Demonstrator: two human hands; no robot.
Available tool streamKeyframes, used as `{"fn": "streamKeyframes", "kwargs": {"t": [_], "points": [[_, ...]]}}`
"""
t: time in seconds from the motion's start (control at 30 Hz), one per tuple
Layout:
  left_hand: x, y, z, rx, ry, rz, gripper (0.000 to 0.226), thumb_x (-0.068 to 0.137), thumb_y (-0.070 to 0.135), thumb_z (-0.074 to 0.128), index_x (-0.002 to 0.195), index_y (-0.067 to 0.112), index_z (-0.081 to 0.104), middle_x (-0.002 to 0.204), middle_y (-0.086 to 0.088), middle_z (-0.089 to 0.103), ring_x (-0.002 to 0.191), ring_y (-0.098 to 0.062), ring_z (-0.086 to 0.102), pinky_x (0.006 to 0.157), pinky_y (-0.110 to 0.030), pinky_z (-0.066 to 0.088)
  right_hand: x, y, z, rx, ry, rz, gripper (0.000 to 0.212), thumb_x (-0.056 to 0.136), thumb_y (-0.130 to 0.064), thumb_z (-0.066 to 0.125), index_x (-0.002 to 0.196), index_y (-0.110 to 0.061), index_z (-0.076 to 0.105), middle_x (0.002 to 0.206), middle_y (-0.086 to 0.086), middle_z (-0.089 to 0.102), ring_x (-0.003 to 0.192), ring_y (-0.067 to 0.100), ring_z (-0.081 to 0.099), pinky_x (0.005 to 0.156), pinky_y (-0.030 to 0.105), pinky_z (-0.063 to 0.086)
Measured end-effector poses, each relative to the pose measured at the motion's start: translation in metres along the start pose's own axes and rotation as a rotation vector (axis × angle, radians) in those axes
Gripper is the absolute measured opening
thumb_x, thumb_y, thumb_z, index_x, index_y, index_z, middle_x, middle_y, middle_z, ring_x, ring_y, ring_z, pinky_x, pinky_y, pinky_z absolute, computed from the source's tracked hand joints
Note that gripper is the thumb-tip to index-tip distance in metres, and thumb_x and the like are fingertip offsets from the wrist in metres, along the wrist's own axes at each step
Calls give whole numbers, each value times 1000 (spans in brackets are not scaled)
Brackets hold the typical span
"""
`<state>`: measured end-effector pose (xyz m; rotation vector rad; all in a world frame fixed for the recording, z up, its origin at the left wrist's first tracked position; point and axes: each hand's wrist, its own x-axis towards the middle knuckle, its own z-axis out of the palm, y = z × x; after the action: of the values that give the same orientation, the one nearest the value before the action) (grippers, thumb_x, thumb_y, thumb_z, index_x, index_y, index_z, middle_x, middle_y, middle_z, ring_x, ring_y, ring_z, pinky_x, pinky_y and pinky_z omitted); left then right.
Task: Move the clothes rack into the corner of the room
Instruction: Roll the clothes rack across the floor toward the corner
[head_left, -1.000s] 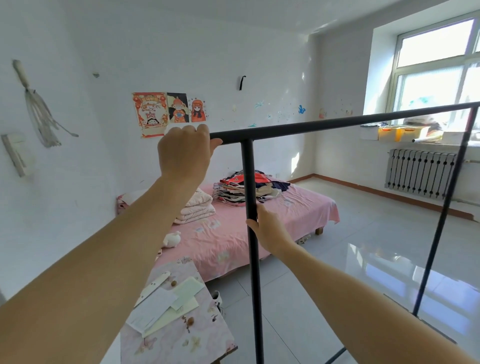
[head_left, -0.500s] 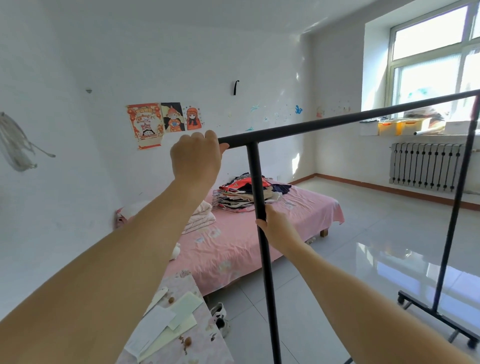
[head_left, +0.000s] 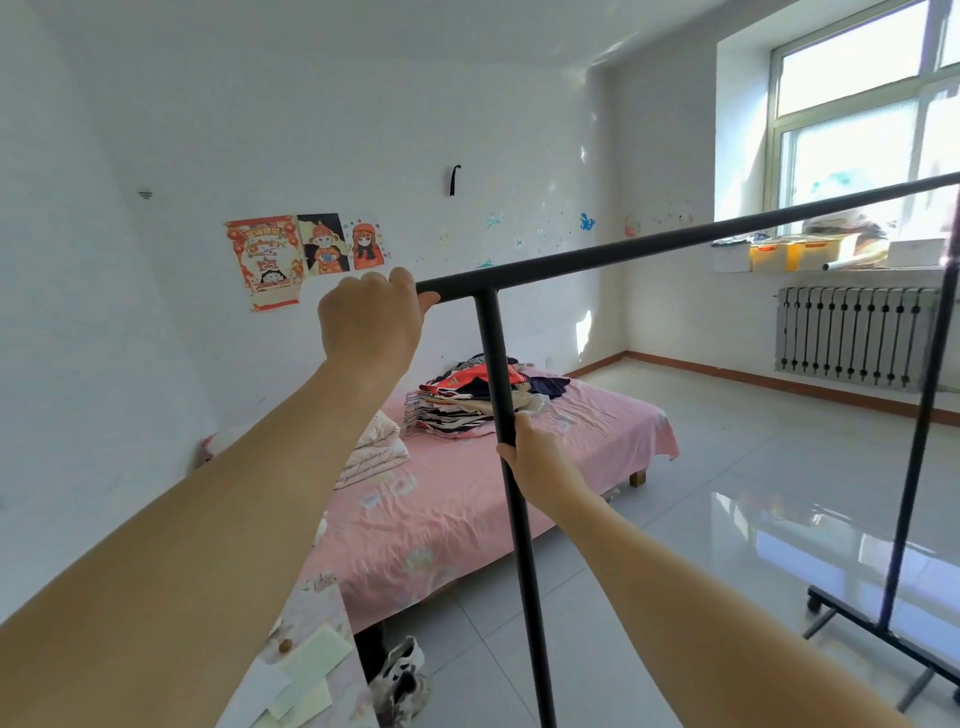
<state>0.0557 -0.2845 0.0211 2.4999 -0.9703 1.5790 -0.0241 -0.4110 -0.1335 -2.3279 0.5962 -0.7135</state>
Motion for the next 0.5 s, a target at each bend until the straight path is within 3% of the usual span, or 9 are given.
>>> {"fn": "streamKeyframes", "kwargs": {"t": [0.23,0.37,0.5], "points": [[38,60,27,1,-2,1,52,93,50,35,92,3,58,60,-6,43,55,-25,42,49,-28,28,44,53,-30,-11,-14,13,30,98,-20,47,123,-4,43,107,19,68,96,36,65,75,41,54],[58,94,44,-4,10,6,52,93,49,36,93,3,59,60,-6,41,55,-25,42,48,-28,27,68,84,-45,-24,13,10,36,98,-21,46,129,-4,40,108,19,68,95,35,66,80,47,56],[81,123,66,-11,30,12,52,93,50,36,87,3,58,56,-5,39,53,-25,42,45,-26,22,94,111,-53,-58,49,31,38,99,-25,43,131,-3,39,106,20,66,91,36,66,76,45,56]]}}
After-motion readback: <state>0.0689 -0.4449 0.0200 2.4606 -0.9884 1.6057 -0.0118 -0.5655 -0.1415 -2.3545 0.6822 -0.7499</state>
